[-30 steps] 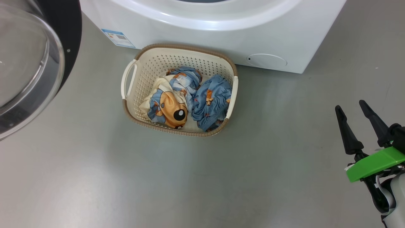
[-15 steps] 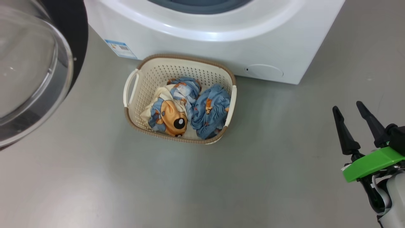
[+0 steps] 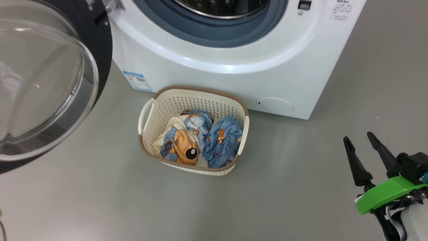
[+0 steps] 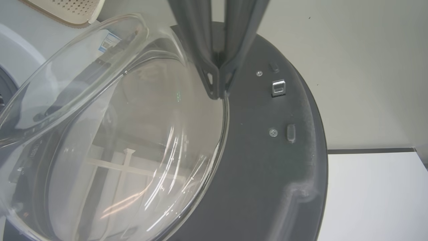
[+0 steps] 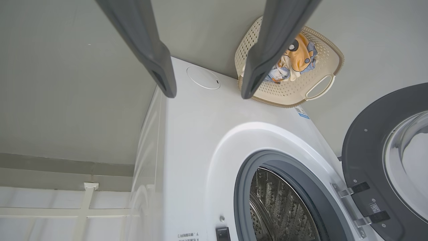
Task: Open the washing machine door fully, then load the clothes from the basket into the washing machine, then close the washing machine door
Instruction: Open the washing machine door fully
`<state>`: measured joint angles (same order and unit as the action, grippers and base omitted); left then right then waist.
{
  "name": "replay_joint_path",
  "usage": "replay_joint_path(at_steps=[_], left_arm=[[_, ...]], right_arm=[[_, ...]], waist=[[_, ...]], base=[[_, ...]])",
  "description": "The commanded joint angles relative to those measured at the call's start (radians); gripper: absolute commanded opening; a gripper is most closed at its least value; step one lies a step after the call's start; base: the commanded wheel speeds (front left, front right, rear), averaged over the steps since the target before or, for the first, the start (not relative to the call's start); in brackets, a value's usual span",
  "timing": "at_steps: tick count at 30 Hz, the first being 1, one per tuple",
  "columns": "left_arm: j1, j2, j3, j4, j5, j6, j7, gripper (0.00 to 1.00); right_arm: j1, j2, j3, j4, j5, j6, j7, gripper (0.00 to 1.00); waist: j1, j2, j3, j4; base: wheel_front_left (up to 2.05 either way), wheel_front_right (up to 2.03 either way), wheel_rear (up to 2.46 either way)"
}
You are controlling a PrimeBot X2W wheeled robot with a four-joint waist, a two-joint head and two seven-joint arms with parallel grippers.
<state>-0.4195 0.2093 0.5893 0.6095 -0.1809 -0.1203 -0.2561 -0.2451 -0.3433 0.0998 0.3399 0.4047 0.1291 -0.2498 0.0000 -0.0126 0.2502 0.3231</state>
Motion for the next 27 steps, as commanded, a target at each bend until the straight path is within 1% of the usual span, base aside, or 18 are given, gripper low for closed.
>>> replay_joint_path(at_steps=[1, 2, 5, 6, 8, 10, 11, 13, 14, 15, 17, 21, 27], left_arm=[[0.044, 0.028, 0.007, -0.052, 0.008, -0.005, -0.006, 0.0], [0.062, 0.015, -0.005, -0.065, 0.01, -0.007, -0.006, 0.02], [0.111, -0.024, -0.056, -0.116, 0.008, -0.009, -0.006, 0.2], [0.127, -0.033, -0.083, -0.135, 0.001, -0.01, -0.006, 0.22], [0.158, -0.047, -0.132, -0.173, -0.022, -0.01, -0.006, 0.38], [0.187, -0.053, -0.179, -0.214, -0.044, -0.01, -0.006, 0.49], [0.201, -0.056, -0.2, -0.231, -0.053, -0.01, -0.006, 0.64], [0.226, -0.061, -0.249, -0.273, -0.065, -0.01, -0.006, 0.96], [0.24, -0.058, -0.279, -0.291, -0.061, -0.01, -0.006, 1.0], [0.24, -0.058, -0.279, -0.291, -0.061, -0.01, -0.006, 1.0], [0.257, -0.062, -0.325, -0.319, -0.078, -0.01, -0.006, 1.0], [0.276, -0.045, -0.417, -0.34, -0.11, -0.01, -0.006, 1.0], [0.283, -0.02, -0.505, -0.348, -0.146, -0.01, -0.006, 1.0]], right_arm=[[0.026, -0.003, 0.018, -0.018, 0.007, 0.002, -0.012, 1.0], [0.03, -0.001, 0.016, -0.018, 0.007, 0.002, -0.012, 1.0], [0.045, 0.003, 0.01, -0.02, 0.009, 0.002, -0.012, 1.0], [0.05, 0.004, 0.008, -0.02, 0.009, 0.002, -0.012, 1.0], [0.057, 0.005, 0.004, -0.021, 0.009, 0.002, -0.012, 1.0], [0.062, 0.008, -0.003, -0.023, 0.009, 0.002, -0.012, 1.0], [0.064, 0.01, -0.006, -0.024, 0.009, 0.002, -0.012, 1.0], [0.069, 0.012, -0.009, -0.026, 0.007, 0.002, -0.012, 1.0], [0.072, 0.014, -0.012, -0.027, 0.007, 0.002, -0.012, 1.0], [0.072, 0.014, -0.012, -0.027, 0.007, 0.002, -0.012, 1.0], [0.077, 0.017, -0.017, -0.029, 0.007, 0.002, -0.012, 1.0], [0.086, 0.024, -0.027, -0.032, 0.005, 0.002, -0.012, 1.0], [0.09, 0.032, -0.042, -0.036, 0.002, 0.002, -0.012, 1.0]], waist=[[0.0, 0.0, -0.044, -0.007], [0.0, 0.0, -0.051, -0.011], [0.0, 0.0, -0.067, -0.022], [0.0, 0.0, -0.072, -0.027], [0.0, 0.0, -0.077, -0.04], [0.0, 0.0, -0.081, -0.057], [0.0, 0.0, -0.083, -0.066], [0.0, 0.0, -0.089, -0.086], [0.0, 0.0, -0.091, -0.097], [0.0, 0.0, -0.091, -0.097], [0.0, 0.0, -0.096, -0.119], [0.0, 0.0, -0.105, -0.168], [0.0, 0.0, -0.11, -0.24]], base=[[0.0, 0.0, 0.0], [0.0, 0.0, 0.0], [0.0, 0.0, 0.0], [0.0, 0.0, 0.0], [0.0, 0.0, 0.0], [0.0, 0.0, 0.0], [0.0, 0.0, 0.0], [0.0, 0.0, 0.0], [0.0, 0.0, 0.0], [0.0, 0.0, 0.0], [0.0, 0.0, 0.0], [0.0, 0.0, 0.0], [0.0, 0.0, 0.0]])
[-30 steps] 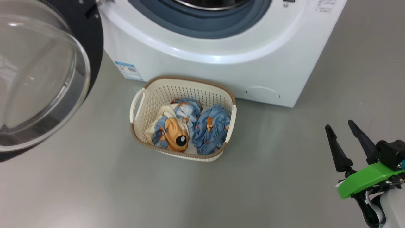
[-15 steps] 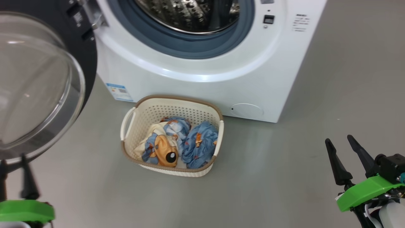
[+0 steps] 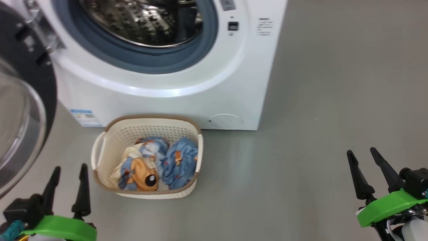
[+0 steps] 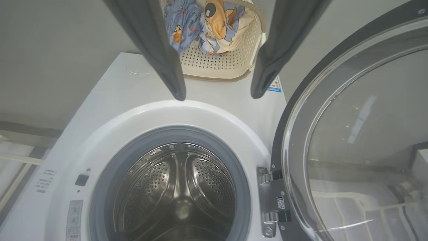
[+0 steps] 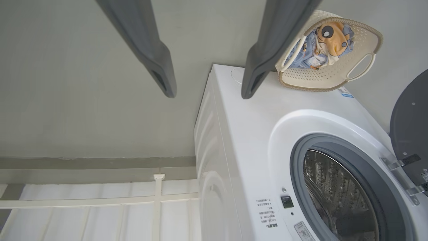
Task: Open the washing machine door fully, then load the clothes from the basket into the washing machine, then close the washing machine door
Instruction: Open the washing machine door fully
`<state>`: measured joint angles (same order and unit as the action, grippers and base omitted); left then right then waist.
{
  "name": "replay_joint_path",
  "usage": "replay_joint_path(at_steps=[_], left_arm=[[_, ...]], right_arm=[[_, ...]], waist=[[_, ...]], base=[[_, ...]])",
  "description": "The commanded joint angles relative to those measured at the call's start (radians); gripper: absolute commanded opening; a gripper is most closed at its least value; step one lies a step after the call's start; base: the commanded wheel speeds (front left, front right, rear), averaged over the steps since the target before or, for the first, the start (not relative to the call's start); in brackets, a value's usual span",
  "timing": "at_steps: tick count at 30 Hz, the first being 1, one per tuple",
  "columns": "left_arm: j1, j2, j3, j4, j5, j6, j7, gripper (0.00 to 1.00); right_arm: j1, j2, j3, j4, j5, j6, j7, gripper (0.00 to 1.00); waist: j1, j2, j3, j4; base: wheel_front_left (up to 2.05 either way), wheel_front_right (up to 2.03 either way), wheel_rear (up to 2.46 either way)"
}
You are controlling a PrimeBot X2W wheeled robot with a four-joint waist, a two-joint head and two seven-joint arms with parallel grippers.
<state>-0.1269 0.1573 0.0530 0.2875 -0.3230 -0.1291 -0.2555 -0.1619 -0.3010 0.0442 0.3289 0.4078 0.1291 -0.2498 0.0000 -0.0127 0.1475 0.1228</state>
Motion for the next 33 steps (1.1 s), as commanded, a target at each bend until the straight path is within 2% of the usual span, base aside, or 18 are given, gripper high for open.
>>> replay_joint_path(at_steps=[1, 13, 21, 33], left_arm=[[-0.009, 0.033, 0.024, -0.029, -0.009, -0.001, -0.006, 1.0], [-0.001, 0.053, -0.041, -0.048, -0.04, -0.001, -0.006, 1.0], [0.001, 0.072, -0.062, -0.065, -0.055, -0.001, -0.006, 1.0], [-0.004, 0.083, -0.077, -0.068, -0.072, -0.002, -0.006, 1.0]], right_arm=[[0.006, -0.01, 0.012, -0.026, -0.001, 0.002, -0.012, 1.0], [0.008, -0.004, -0.009, -0.033, 0.002, 0.002, -0.012, 1.0], [0.01, 0.004, -0.021, -0.038, 0.0, 0.002, -0.012, 1.0], [0.002, 0.01, -0.022, -0.039, -0.001, 0.002, -0.012, 1.0]], waist=[[0.0, 0.0, -0.008, -0.051], [0.0, 0.0, -0.012, -0.146], [0.0, 0.0, -0.004, -0.165], [0.0, 0.0, 0.005, -0.157]], base=[[0.0, 0.0, 0.0], [0.0, 0.0, 0.0], [0.0, 0.0, 0.0], [0.02, -0.07, 0.05]])
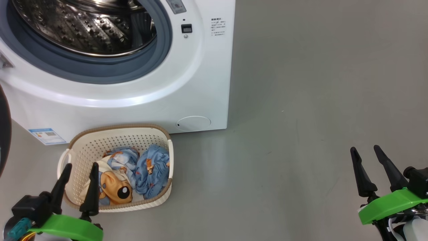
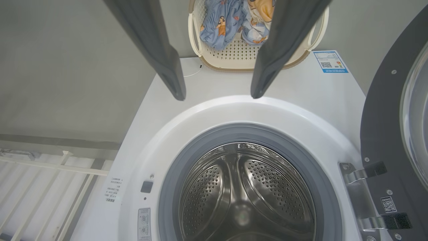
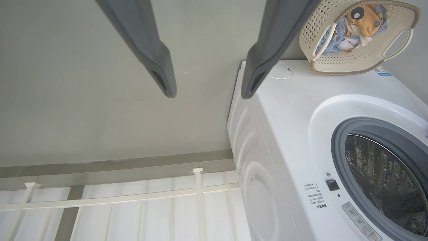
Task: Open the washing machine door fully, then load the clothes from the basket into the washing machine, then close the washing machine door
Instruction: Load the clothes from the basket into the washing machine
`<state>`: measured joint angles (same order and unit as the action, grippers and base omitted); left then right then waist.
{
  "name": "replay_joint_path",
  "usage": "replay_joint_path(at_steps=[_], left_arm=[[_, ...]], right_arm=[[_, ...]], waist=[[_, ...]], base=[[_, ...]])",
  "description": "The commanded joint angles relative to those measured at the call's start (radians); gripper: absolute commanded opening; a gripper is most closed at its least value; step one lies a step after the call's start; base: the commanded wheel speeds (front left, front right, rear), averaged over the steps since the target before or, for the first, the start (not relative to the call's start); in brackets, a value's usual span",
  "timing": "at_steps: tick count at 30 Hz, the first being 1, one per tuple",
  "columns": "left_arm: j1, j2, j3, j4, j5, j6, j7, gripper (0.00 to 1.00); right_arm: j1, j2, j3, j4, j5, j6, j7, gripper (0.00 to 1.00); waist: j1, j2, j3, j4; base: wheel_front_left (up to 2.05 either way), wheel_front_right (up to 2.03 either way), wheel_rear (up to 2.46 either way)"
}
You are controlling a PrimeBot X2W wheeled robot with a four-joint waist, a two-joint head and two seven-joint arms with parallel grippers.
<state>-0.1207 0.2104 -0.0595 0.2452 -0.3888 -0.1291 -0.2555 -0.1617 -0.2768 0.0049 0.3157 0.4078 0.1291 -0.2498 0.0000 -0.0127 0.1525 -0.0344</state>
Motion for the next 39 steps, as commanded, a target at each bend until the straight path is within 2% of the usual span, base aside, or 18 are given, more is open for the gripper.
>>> replay_joint_path(at_steps=[1, 19, 33, 39], left_arm=[[-0.011, 0.033, 0.032, -0.025, -0.007, -0.002, -0.006, 1.0], [-0.03, 0.045, 0.021, -0.023, -0.005, -0.002, -0.006, 1.0], [-0.028, 0.03, 0.021, -0.022, 0.008, -0.002, -0.006, 1.0], [-0.026, 0.006, 0.054, -0.004, 0.006, -0.002, -0.006, 1.0]], right_arm=[[0.0, -0.014, 0.019, -0.027, -0.002, 0.002, -0.012, 1.0], [-0.009, -0.007, 0.029, -0.027, -0.002, 0.002, -0.012, 1.0], [-0.012, -0.001, 0.032, -0.026, -0.001, 0.002, -0.012, 1.0], [-0.021, 0.004, 0.034, -0.032, -0.003, 0.002, -0.012, 1.0]], waist=[[0.0, 0.0, 0.002, 0.001], [0.0, 0.0, 0.02, 0.0], [0.0, 0.0, 0.03, 0.003], [0.0, 0.0, 0.054, 0.0]], base=[[0.19, -0.71, 0.52], [0.32, -1.47, 1.16], [0.02, -0.07, 0.06], [0.0, 0.0, 0.0]])
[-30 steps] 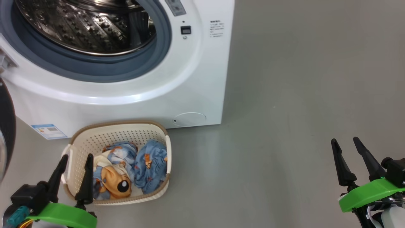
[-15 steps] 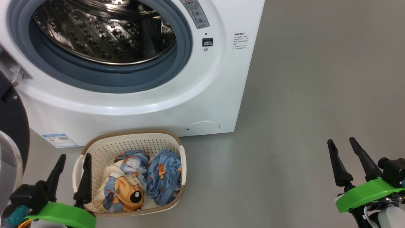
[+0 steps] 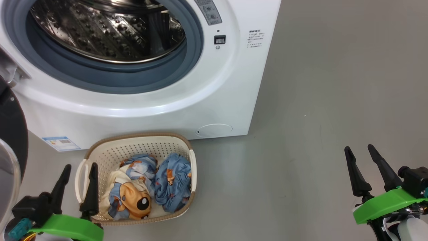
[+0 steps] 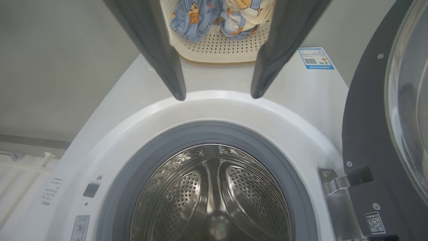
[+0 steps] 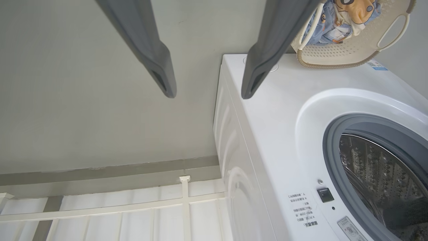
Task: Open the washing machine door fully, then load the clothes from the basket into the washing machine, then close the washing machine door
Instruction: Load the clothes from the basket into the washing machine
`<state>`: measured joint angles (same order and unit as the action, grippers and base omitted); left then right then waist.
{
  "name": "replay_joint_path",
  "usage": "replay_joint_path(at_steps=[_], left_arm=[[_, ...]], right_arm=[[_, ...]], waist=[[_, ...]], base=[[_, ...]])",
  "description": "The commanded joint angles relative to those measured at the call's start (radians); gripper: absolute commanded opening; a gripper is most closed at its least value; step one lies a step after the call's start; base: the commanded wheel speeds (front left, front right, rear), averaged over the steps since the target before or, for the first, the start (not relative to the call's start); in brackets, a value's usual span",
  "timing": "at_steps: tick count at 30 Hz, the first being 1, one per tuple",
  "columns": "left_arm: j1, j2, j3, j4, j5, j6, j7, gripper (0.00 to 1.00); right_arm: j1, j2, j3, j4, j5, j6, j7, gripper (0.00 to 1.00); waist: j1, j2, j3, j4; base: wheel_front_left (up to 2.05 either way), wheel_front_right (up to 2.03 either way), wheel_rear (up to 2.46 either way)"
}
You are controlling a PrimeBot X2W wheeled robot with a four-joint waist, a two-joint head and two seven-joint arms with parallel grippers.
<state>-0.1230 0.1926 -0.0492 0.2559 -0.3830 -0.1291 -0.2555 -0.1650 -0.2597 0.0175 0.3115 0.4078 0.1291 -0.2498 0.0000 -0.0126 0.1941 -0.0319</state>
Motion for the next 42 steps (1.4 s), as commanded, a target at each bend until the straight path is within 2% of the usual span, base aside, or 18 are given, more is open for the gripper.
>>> replay_joint_path(at_steps=[1, 12, 22, 33, 42], left_arm=[[-0.025, 0.024, 0.047, -0.013, 0.002, -0.002, -0.006, 1.0], [-0.068, 0.006, 0.028, 0.071, 0.009, -0.002, -0.006, 1.0], [-0.209, -0.003, -0.045, 0.268, -0.005, -0.002, -0.006, 1.0], [-0.417, 0.025, -0.25, 0.49, -0.074, -0.002, -0.006, 1.0], [-0.594, 0.065, -0.396, 0.62, -0.159, -0.002, -0.006, 1.0]], right_arm=[[-0.021, -0.011, 0.021, -0.031, -0.003, 0.002, -0.012, 1.0], [-0.055, 0.01, 0.026, -0.045, -0.008, 0.002, -0.012, 1.0], [-0.119, 0.034, 0.023, -0.065, -0.011, 0.002, -0.012, 1.0], [-0.193, 0.056, 0.032, -0.084, -0.018, 0.002, -0.012, 1.0], [-0.242, 0.073, 0.046, -0.097, -0.016, 0.002, -0.012, 1.0]], waist=[[0.0, 0.0, 0.02, -0.003], [0.0, 0.0, 0.116, -0.018], [0.0, 0.0, 0.27, -0.036], [0.0, 0.0, 0.428, -0.058], [0.0, 0.0, 0.531, -0.093]], base=[[0.0, 0.0, 0.0], [0.0, 0.0, 0.0], [0.0, 0.0, 0.0], [0.0, 0.0, 0.0], [0.0, 0.0, 0.0]])
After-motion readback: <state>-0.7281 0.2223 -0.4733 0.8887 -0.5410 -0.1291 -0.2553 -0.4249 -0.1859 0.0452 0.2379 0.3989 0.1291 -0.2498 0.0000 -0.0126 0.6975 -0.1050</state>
